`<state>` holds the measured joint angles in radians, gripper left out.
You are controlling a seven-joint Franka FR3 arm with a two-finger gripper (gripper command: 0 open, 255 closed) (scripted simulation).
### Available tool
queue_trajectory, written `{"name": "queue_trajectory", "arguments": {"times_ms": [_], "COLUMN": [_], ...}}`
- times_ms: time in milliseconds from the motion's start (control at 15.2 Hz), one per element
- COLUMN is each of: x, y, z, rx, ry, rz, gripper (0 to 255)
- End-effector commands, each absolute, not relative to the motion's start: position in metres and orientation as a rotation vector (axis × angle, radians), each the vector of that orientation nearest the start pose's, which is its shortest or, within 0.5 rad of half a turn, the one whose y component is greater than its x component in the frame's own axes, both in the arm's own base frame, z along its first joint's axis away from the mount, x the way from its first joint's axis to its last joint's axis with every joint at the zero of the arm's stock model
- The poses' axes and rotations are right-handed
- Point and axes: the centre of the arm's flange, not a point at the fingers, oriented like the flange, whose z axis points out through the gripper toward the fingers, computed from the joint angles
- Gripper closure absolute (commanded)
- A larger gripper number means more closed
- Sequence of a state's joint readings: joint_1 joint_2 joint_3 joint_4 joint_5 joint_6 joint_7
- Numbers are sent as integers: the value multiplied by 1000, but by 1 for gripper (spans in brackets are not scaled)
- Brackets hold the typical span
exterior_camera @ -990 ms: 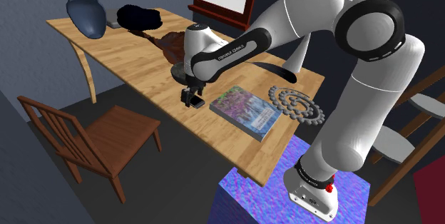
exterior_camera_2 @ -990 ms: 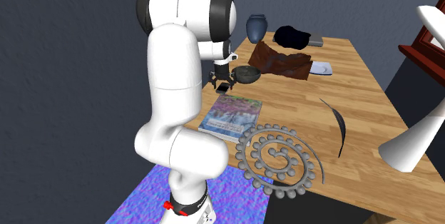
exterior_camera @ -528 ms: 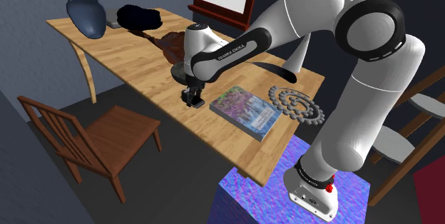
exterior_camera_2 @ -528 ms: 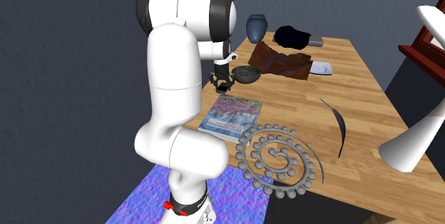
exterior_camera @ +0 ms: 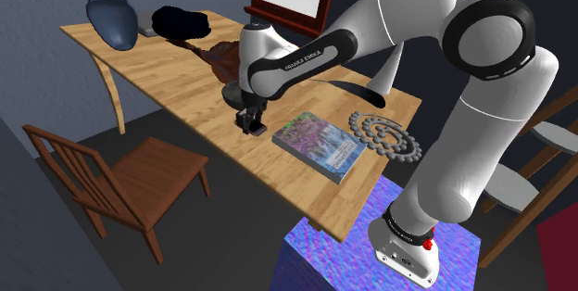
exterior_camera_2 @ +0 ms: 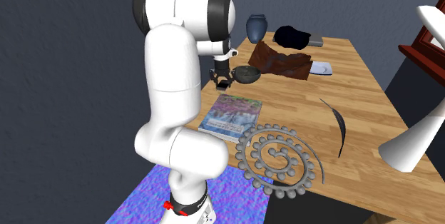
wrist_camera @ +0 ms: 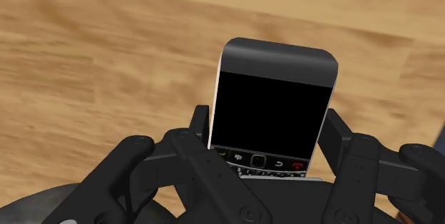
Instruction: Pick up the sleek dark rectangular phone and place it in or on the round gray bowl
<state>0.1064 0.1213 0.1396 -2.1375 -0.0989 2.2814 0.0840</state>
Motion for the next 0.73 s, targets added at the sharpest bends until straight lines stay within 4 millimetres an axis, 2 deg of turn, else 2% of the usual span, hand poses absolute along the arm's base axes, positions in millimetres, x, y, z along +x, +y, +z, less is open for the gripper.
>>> {"name": "queue_trajectory", "arguments": {"times_ms": [0, 660], "x": [543, 543], "y": [134, 134], "z": [362, 415], "rx": [-3175, -3175], "ry": [-358, -358], "rz": [-53, -53], "gripper": [255, 255]}}
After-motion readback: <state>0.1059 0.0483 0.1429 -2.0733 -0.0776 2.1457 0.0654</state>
